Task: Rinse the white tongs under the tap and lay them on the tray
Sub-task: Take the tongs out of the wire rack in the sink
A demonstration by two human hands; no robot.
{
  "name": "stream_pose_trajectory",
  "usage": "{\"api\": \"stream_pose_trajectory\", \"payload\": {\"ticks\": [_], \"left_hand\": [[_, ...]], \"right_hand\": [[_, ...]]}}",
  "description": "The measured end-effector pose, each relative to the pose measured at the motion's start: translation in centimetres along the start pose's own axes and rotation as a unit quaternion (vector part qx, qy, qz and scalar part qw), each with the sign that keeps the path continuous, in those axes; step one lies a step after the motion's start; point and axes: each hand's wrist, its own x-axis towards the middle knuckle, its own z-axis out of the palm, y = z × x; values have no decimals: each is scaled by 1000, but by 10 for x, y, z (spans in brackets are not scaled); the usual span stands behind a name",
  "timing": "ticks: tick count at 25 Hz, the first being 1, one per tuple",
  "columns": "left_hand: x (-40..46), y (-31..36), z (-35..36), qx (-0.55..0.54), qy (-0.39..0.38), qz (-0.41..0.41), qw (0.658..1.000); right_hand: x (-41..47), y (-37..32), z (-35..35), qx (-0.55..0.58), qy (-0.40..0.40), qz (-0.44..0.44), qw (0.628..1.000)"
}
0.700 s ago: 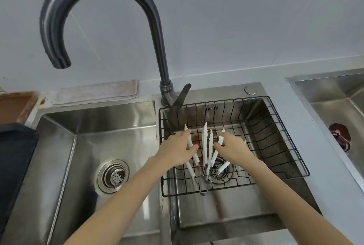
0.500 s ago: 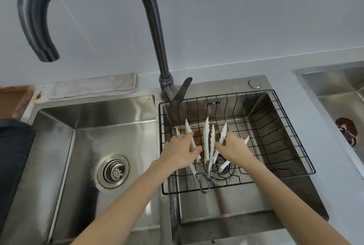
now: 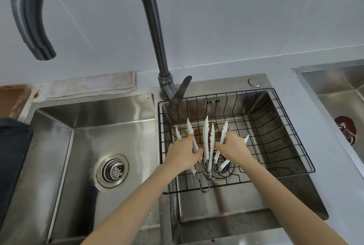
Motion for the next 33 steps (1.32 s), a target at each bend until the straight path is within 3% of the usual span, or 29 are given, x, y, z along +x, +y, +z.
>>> {"api": "stream_pose_trajectory", "payload": {"ticks": [6, 15, 24, 33], "left_hand": [[-8, 2, 4, -207, 39, -20, 977], [-28, 2, -14, -277, 121, -5, 953], [-64, -56, -25, -480, 141, -74, 863], [-100, -95, -49, -550, 175, -87, 812]], "right_hand": [[-17, -10, -7, 42, 40, -23, 998], [-57, -34, -11, 144, 73, -44, 986], [-101, -74, 9, 143, 35, -113, 983], [-113, -103, 41, 155, -7, -149, 976]]}}
